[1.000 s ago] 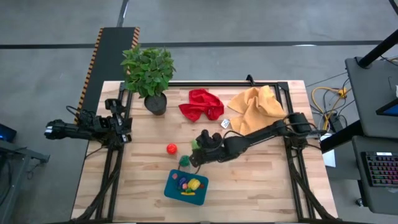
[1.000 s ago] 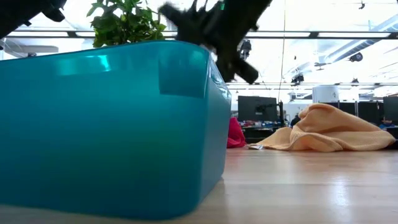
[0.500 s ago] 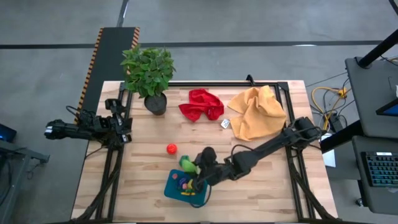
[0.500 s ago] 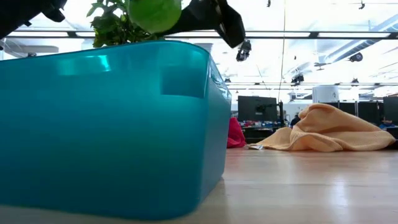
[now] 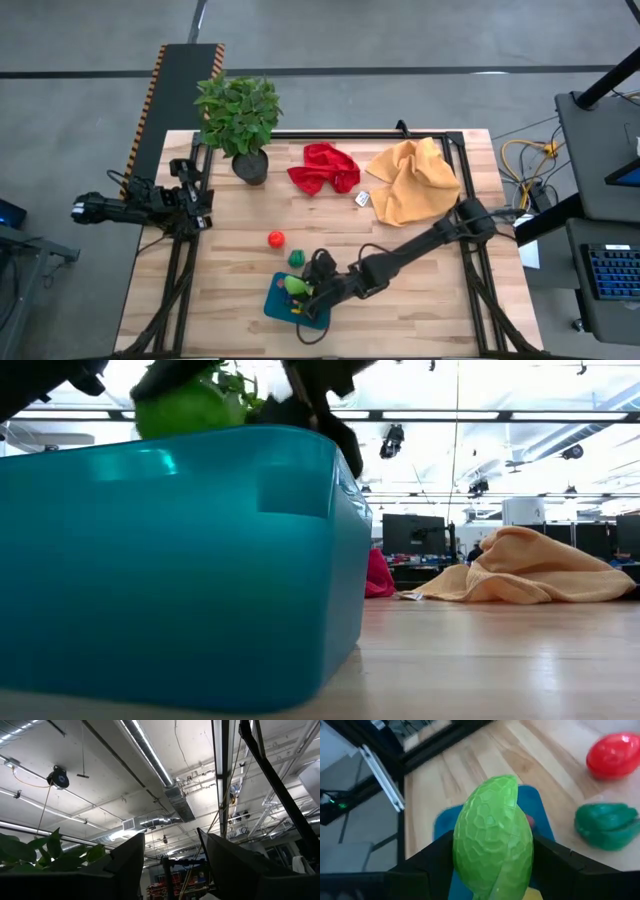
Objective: Pick and placing Produce into tupperware
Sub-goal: Put the cabbage into the blue basket
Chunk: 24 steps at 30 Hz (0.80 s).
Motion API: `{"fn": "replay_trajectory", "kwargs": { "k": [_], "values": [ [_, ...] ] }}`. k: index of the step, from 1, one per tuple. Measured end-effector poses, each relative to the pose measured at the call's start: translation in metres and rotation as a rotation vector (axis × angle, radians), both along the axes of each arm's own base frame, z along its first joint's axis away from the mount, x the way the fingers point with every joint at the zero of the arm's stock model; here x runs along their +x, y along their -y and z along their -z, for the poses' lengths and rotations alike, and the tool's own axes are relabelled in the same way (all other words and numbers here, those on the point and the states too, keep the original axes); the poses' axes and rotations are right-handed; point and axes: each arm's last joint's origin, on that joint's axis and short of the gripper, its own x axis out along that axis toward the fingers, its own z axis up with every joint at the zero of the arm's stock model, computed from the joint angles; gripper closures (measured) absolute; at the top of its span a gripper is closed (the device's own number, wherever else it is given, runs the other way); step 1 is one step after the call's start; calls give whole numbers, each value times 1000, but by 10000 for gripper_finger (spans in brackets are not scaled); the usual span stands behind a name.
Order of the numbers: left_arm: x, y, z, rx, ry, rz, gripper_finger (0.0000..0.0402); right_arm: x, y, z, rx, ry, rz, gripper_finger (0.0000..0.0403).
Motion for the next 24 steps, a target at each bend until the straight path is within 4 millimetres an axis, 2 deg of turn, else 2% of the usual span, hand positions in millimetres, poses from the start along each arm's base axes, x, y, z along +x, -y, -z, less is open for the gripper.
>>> {"fn": "replay_trajectory", "kwargs": {
  "k": [12,19,24],
  "values": [
    [0,0,0,-3,-3,-4,202,25,2,23,59,-50,-68,186],
    [0,0,0,-5,-3,-7,202,29,5,23,47,-51,-86,184],
    [0,0,0,-8,-3,-10,202,29,6,21,46,-49,-90,160]
  ]
}}
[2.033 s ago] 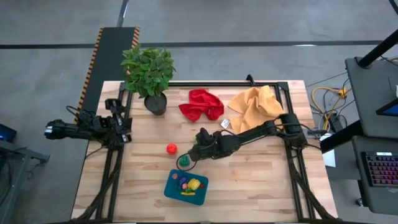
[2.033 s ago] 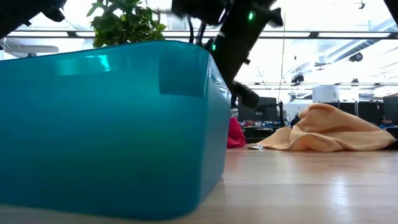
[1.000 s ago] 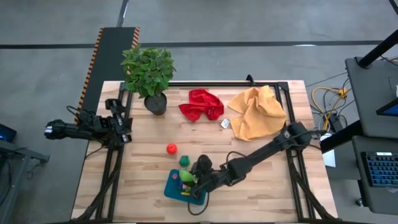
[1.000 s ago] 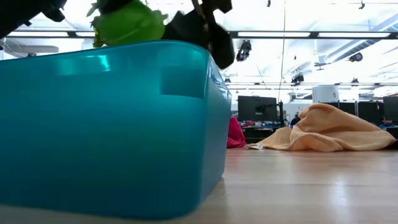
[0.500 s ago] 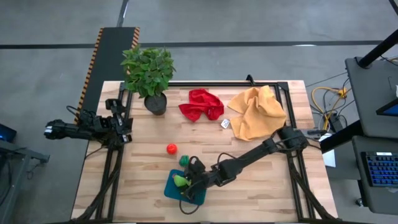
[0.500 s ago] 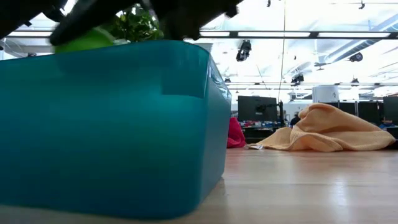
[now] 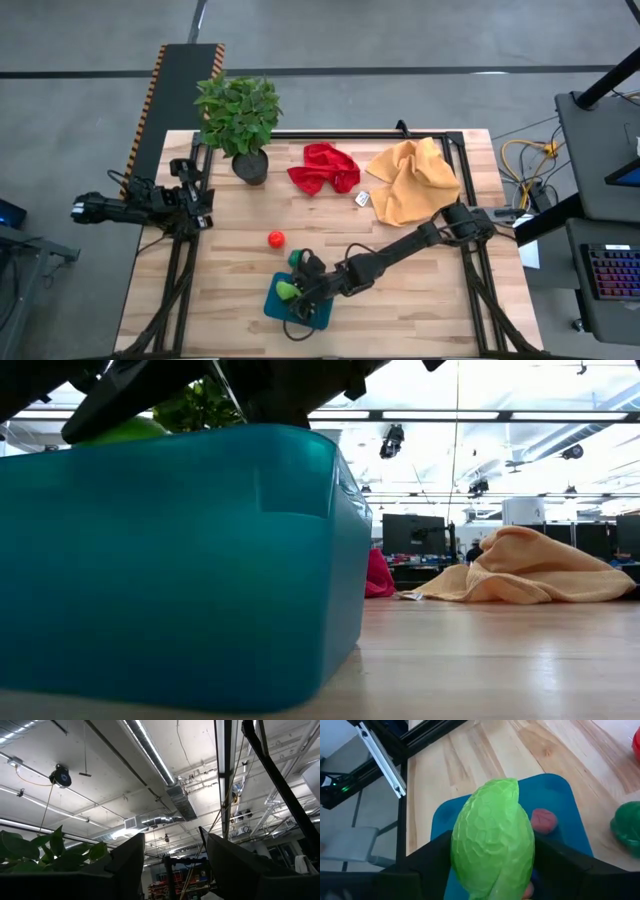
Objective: Pick and placing Produce into tupperware
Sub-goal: Put the cabbage into the blue basket, then put the red tomato into the blue basket
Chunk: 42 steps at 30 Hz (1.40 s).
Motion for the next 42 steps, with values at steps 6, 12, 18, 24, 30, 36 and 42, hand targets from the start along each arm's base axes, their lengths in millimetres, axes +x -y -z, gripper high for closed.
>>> {"fn": "replay_trajectory", "kwargs": {
  "k": [6,12,18,24,30,36,42],
  "values": [
    [0,0,0,0,0,0,202,1,4,0,-6,1,7,127],
    [0,0,0,0,0,0,202,5,16,-5,-65,21,35,117],
    [0,0,0,1,0,1,202,13,35,-28,-158,83,49,125],
    [0,0,0,1,1,1,202,23,58,-39,-237,95,54,128],
    [0,0,0,1,1,1,202,27,69,-41,-281,99,48,120],
    [0,0,0,1,2,1,202,27,80,-39,-303,68,56,91],
    [0,0,0,1,1,1,202,30,95,-37,-336,46,61,38]
  ]
}}
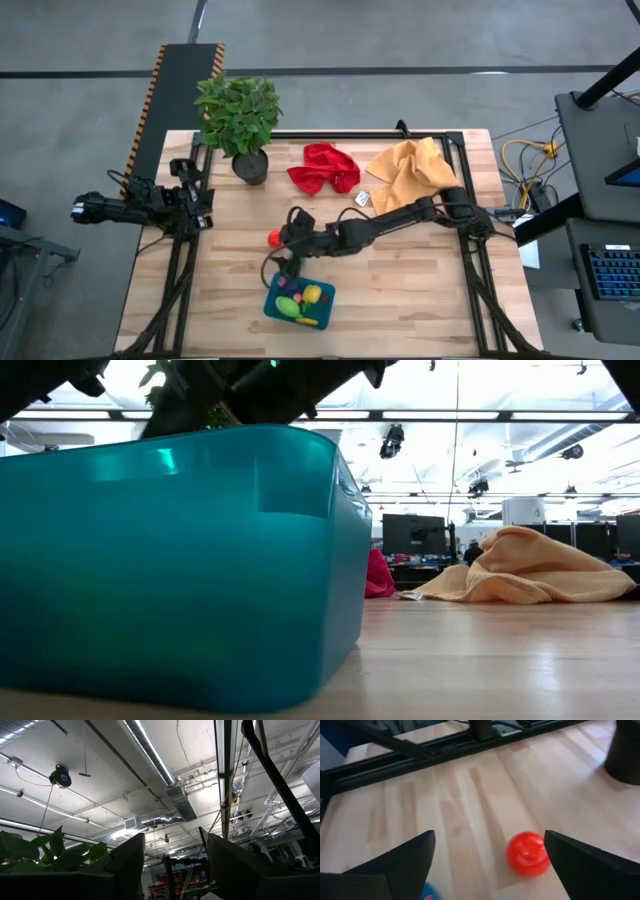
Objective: Pick and placing Produce into tupperware
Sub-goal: Put the red tomato into the blue basket
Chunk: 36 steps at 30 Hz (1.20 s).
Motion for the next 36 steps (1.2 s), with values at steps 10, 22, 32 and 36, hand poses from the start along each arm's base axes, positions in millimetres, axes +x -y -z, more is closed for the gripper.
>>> {"fn": "replay_trajectory", "kwargs": {
  "k": [10,22,32,36],
  "values": [
    [0,0,0,0,-1,0,202,6,39,13,31,-56,45,33],
    [0,0,0,0,-2,-4,202,13,54,37,82,-86,60,33],
    [0,0,0,-1,-3,-14,202,31,55,56,70,-120,24,32],
    [0,0,0,-1,-5,-14,202,31,54,56,66,-147,16,32]
  ]
}}
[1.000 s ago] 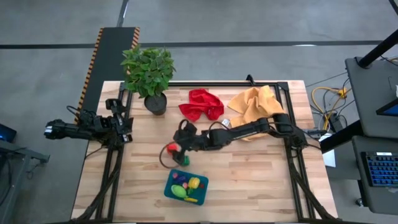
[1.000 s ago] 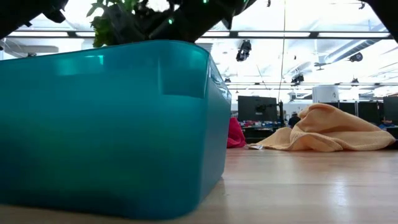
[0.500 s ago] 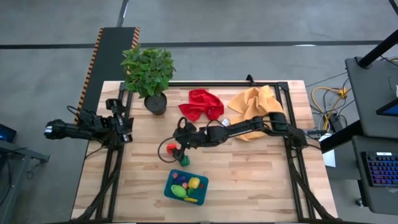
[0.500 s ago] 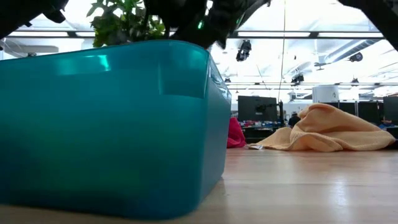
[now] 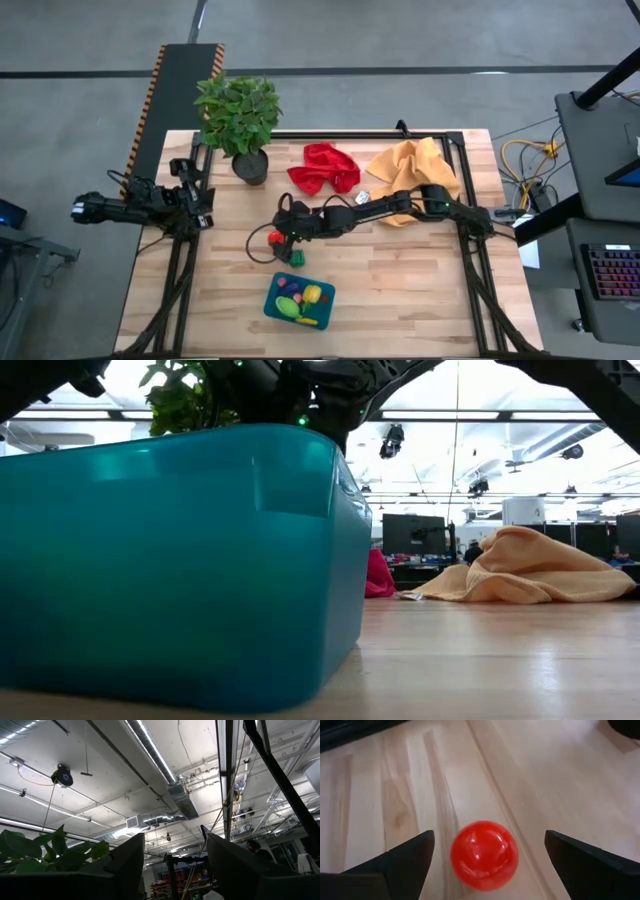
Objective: Pick and placing Produce into tupperware
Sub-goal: Put the red tomato into the blue basket
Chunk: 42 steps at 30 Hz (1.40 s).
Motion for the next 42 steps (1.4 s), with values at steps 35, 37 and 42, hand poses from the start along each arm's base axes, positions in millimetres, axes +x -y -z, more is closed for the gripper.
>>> {"fn": "replay_trajectory", "kwargs": {
  "k": [35,37,42],
  "values": [
    [0,0,0,-1,1,0,202,8,6,34,-24,-41,-39,139],
    [0,0,0,-1,1,0,202,8,6,34,-25,-41,-39,154],
    [0,0,0,-1,1,0,202,11,6,27,-46,-29,-58,153]
  ]
}}
